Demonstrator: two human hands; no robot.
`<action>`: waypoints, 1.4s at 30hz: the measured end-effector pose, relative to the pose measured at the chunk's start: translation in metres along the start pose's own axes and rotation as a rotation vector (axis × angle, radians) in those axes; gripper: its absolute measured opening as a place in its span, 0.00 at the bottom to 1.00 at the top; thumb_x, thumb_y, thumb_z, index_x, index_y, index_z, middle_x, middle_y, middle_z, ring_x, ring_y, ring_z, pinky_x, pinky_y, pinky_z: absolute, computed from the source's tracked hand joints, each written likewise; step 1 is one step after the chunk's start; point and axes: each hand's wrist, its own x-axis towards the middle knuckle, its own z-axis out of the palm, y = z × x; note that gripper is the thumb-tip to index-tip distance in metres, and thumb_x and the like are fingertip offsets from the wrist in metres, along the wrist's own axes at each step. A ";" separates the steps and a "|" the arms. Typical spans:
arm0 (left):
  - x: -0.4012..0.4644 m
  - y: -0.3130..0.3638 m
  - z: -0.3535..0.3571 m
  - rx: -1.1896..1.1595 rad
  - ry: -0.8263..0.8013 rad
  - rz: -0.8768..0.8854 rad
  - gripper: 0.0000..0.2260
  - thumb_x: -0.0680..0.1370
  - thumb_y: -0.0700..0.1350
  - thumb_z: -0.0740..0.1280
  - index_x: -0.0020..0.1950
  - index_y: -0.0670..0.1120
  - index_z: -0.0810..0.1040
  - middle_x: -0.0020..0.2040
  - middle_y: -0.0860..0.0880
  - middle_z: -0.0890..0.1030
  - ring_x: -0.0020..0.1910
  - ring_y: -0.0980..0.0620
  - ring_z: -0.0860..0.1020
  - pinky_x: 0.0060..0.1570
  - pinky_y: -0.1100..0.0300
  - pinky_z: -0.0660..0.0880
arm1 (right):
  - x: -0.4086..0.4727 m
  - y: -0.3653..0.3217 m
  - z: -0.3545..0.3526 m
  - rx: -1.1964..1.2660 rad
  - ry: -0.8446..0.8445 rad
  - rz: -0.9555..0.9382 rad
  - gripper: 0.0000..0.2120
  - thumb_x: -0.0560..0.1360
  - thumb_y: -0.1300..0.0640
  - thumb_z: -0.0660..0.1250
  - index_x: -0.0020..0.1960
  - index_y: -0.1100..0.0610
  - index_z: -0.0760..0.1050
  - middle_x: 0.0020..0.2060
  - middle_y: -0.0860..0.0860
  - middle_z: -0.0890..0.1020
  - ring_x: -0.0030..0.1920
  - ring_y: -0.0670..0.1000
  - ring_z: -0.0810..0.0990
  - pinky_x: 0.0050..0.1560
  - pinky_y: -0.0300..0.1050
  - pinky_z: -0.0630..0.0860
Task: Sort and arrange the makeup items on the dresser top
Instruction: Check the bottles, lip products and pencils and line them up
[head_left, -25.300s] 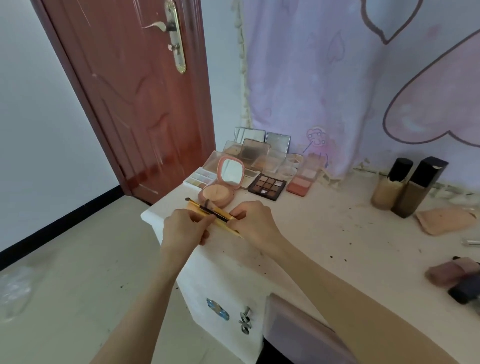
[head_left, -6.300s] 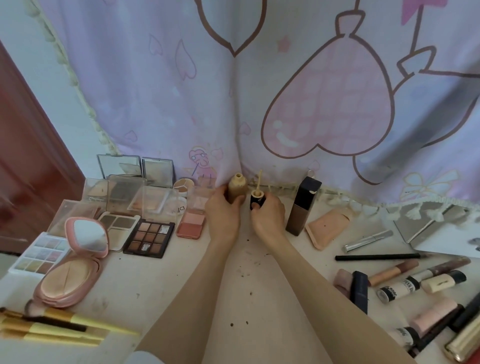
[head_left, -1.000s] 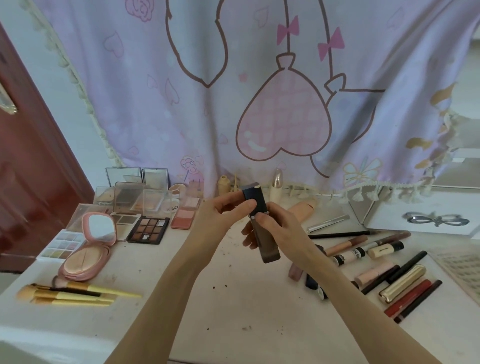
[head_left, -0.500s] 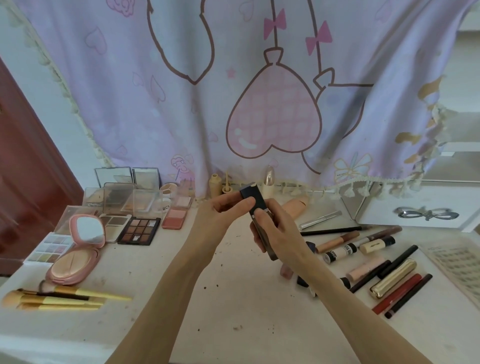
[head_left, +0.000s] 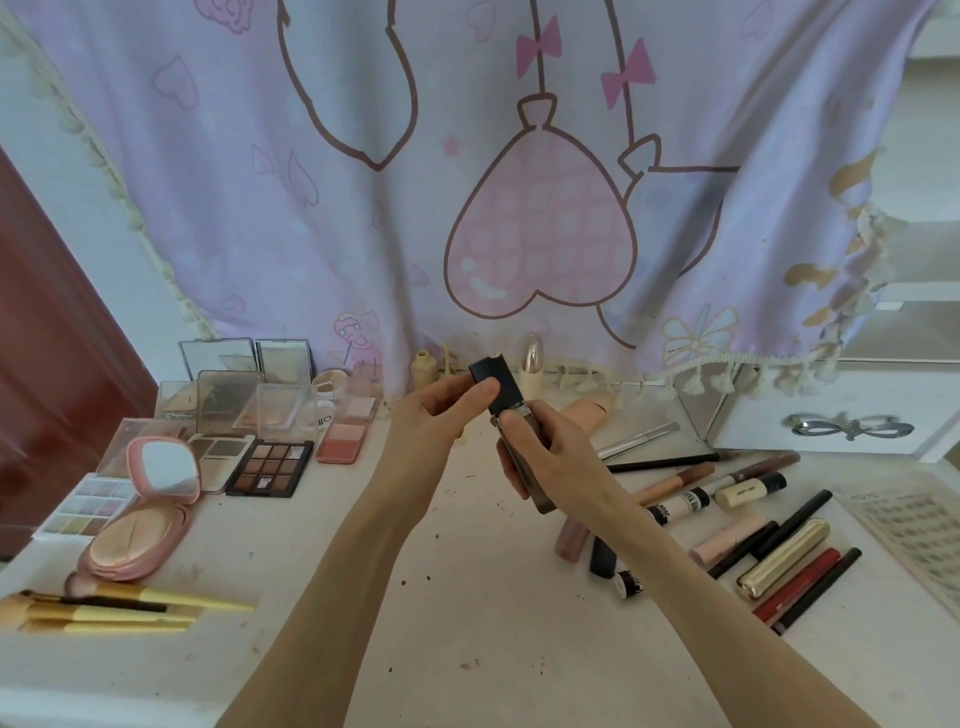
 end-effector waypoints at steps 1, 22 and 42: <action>0.003 -0.001 -0.001 -0.027 0.029 0.000 0.13 0.71 0.52 0.71 0.50 0.45 0.81 0.38 0.55 0.80 0.34 0.62 0.73 0.42 0.66 0.67 | 0.001 0.001 -0.002 -0.015 -0.018 0.005 0.07 0.79 0.53 0.60 0.44 0.54 0.70 0.29 0.51 0.75 0.24 0.45 0.71 0.27 0.40 0.71; 0.049 -0.043 -0.031 0.396 0.159 -0.084 0.10 0.75 0.44 0.67 0.40 0.60 0.76 0.35 0.60 0.79 0.31 0.70 0.75 0.32 0.79 0.68 | 0.079 0.042 -0.016 -0.280 0.179 0.032 0.16 0.74 0.57 0.69 0.61 0.56 0.75 0.49 0.48 0.79 0.49 0.43 0.74 0.44 0.20 0.67; 0.058 -0.069 -0.036 0.441 0.295 -0.040 0.16 0.73 0.46 0.70 0.61 0.47 0.78 0.53 0.50 0.81 0.51 0.56 0.78 0.53 0.63 0.74 | 0.097 0.057 -0.001 -0.284 0.153 0.087 0.28 0.76 0.60 0.65 0.74 0.52 0.60 0.66 0.52 0.74 0.64 0.51 0.73 0.61 0.38 0.67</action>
